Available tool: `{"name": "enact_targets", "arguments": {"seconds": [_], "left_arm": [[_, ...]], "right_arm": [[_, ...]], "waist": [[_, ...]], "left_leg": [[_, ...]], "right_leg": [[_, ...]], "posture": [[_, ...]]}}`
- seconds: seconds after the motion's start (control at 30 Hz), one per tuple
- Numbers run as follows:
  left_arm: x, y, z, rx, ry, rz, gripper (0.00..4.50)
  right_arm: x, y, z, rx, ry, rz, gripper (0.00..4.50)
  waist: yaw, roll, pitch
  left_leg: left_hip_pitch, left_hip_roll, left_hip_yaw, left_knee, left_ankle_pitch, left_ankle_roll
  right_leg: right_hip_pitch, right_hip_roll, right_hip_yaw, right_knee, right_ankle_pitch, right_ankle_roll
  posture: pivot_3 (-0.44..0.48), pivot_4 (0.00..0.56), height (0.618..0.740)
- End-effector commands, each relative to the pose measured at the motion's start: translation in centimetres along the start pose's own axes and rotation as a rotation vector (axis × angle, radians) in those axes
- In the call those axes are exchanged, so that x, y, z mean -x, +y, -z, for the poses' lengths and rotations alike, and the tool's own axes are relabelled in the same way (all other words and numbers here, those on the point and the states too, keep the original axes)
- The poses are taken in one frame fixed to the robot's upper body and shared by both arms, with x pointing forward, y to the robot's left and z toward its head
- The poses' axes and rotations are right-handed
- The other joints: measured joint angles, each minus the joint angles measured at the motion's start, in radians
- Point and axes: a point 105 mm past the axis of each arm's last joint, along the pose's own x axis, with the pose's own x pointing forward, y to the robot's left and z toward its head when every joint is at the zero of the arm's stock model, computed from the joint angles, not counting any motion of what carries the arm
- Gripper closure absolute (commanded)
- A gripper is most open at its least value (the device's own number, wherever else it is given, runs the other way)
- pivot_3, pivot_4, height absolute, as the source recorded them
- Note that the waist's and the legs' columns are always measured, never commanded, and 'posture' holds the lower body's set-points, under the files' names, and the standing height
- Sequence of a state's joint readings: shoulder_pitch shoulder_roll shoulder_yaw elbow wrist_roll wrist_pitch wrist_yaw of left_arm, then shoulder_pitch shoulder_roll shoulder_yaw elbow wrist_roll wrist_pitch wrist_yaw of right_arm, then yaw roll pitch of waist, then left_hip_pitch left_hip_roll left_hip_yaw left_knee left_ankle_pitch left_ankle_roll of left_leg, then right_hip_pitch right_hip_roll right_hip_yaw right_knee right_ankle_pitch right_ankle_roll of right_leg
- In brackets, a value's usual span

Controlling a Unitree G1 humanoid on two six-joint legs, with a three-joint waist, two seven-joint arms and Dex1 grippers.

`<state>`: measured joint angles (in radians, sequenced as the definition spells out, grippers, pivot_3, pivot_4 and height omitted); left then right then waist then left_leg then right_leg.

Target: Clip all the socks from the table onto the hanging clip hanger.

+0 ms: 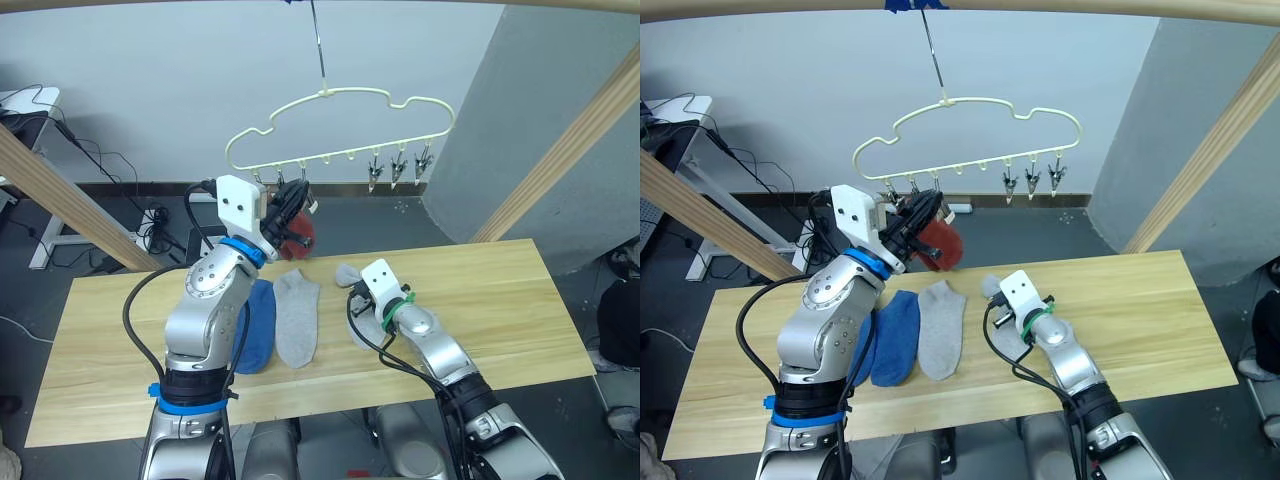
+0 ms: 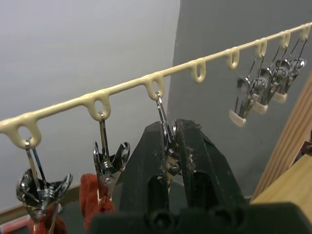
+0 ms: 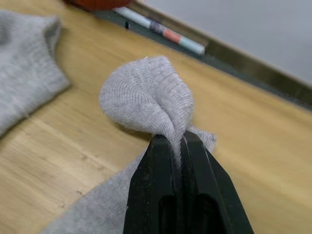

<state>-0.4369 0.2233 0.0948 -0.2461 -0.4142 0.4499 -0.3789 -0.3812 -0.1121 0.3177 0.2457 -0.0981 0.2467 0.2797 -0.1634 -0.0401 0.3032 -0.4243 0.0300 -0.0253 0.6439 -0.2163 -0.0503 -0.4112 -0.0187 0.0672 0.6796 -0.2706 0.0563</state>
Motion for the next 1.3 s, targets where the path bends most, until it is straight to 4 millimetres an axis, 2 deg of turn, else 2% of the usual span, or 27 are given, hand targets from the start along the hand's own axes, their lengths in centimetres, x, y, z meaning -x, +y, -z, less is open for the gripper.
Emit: {"name": "enact_targets", "arguments": {"seconds": [0.03,0.13,0.2,0.47,0.67,0.9,1.3], "left_arm": [[0.0,-0.6,-2.3,0.01,-0.06,0.051,4.47],[0.0,-0.7,-2.7,0.04,-0.051,0.075,4.47],[0.0,-0.7,-2.7,0.053,-0.043,0.081,4.47],[0.0,-0.8,-2.5,0.058,-0.032,0.086,4.47],[0.0,-0.7,-2.4,0.06,-0.031,0.08,4.47],[0.1,-0.7,-2.4,0.067,-0.03,0.079,4.47],[0.3,-0.9,-2.0,0.071,-0.005,0.083,4.47]], "right_arm": [[0.7,0.7,-5.0,0.08,-0.216,-0.047,4.5],[1.8,1.1,-8.4,0.102,-0.398,-0.079,4.5],[2.3,1.4,-9.7,0.085,-0.478,-0.091,4.5],[2.7,1.2,-11.9,0.052,-0.611,-0.057,4.5],[2.3,-0.2,-11.6,0.036,-0.596,0.013,4.5],[1.7,0.0,-11.2,0.032,-0.579,0.011,4.5],[1.4,-0.2,-12.8,0.031,-0.631,0.052,4.5]], "waist": [[-0.003,0.0,0.0],[-0.003,0.0,0.0],[-0.002,0.0,0.0],[-0.001,0.0,0.0],[0.0,0.0,0.0],[-0.001,0.0,0.0],[0.0,0.0,0.0]], "left_leg": [[0.0,0.0,0.0,0.0,0.0,0.0],[0.0,0.0,0.0,0.0,0.0,0.0],[0.0,0.0,0.0,0.0,0.0,0.0],[0.0,0.0,0.0,0.0,0.0,0.0],[0.0,0.0,0.0,0.0,0.0,0.0],[0.0,0.0,0.0,0.0,0.0,0.0],[0.0,0.0,0.0,0.0,0.0,0.0]], "right_leg": [[0.0,0.0,0.0,0.0,0.0,0.0],[0.0,0.0,0.0,0.0,0.0,0.0],[0.0,0.0,0.0,0.0,0.0,0.0],[0.0,0.0,0.0,0.0,0.0,0.0],[0.0,0.0,0.0,0.0,0.0,0.0],[0.0,0.0,0.0,0.0,0.0,0.0],[0.0,-0.001,0.0,0.001,0.0,0.0]], "posture": [[-0.231,0.277,0.74],[-0.232,0.276,0.74],[-0.234,0.276,0.74],[-0.241,0.27,0.74],[-0.237,0.263,0.74],[-0.235,0.262,0.74],[-0.231,0.265,0.74]]}}
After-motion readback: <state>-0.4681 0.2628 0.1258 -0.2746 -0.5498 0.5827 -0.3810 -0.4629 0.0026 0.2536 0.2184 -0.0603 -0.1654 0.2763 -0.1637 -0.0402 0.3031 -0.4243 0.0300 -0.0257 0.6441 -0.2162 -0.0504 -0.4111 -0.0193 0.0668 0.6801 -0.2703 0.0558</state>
